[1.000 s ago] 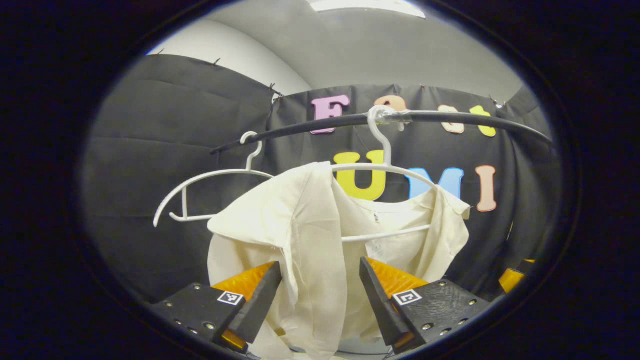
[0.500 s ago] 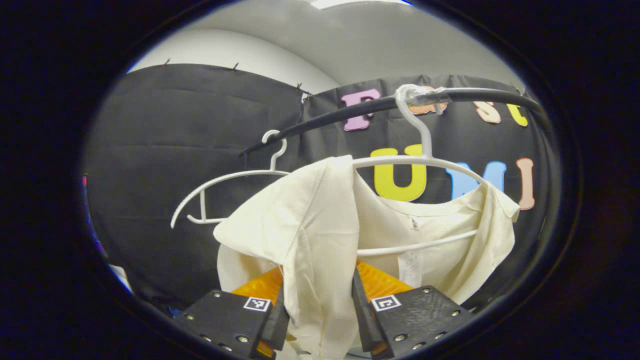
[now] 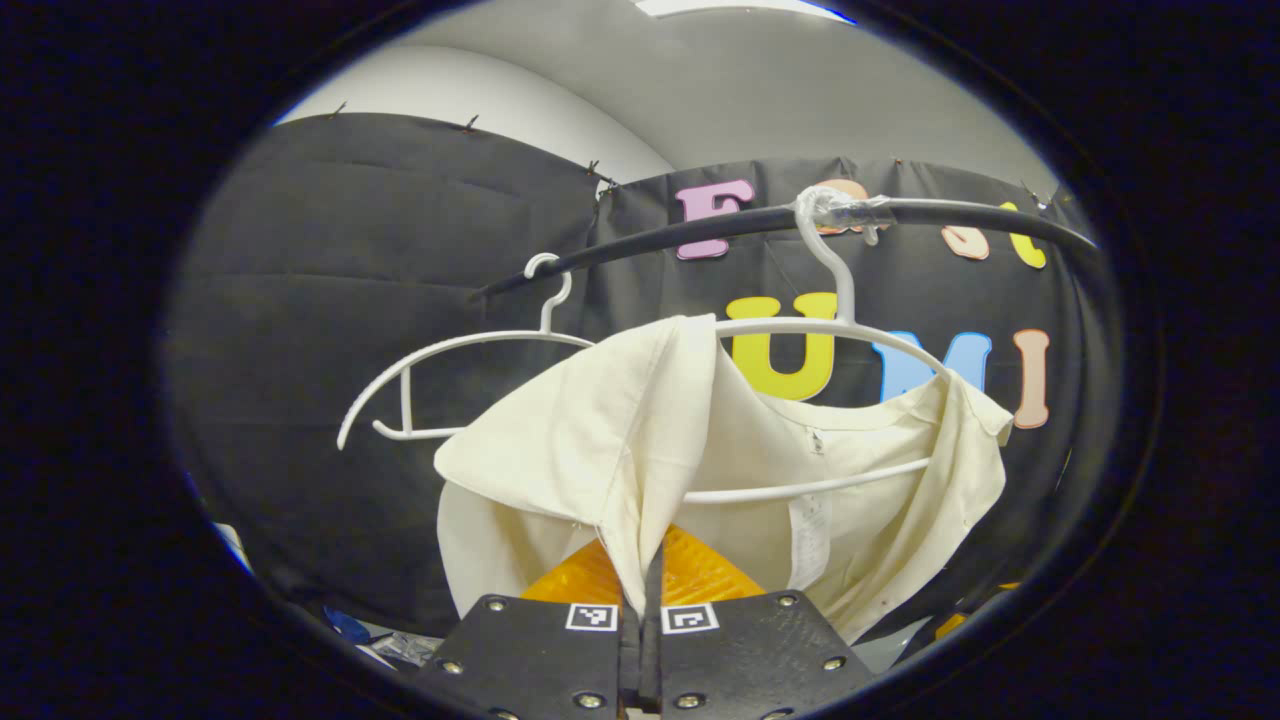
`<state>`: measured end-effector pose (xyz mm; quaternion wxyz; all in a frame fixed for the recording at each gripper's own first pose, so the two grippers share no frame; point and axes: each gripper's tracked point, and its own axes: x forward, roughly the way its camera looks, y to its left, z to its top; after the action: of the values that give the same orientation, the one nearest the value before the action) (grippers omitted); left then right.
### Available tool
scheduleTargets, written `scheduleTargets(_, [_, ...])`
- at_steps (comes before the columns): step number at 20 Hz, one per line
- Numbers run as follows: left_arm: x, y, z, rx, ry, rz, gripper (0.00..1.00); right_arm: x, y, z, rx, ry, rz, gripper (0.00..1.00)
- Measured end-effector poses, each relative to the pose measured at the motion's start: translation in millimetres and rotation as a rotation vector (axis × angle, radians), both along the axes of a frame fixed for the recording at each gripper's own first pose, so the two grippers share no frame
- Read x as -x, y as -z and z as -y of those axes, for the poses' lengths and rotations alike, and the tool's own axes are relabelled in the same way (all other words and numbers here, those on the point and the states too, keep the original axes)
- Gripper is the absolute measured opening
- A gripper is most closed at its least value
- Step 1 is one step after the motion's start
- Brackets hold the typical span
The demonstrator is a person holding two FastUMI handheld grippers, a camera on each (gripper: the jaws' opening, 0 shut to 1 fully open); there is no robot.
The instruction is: Grasp the clothes on the hanger with both hands and then place them into the laundry hamper below.
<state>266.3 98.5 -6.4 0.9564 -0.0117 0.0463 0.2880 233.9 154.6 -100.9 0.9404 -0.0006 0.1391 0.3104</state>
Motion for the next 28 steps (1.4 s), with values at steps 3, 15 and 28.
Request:
scheduleTargets(3, [7, -11, 6, 0.014, 0.039, 0.041, 0.00, -3, -12, -12, -0.037, 0.008, 0.006, 0.98])
scheduleTargets(15, [44, -65, 1, 0.013, 0.173, 0.144, 0.01, -1, -94, -114, -0.240, -0.003, 0.078, 0.98])
scheduleTargets(28, [68, -98, -28, -0.094, 0.169, 0.152, 0.01, -67, -90, -137, -0.122, 0.123, 0.171, 0.63])
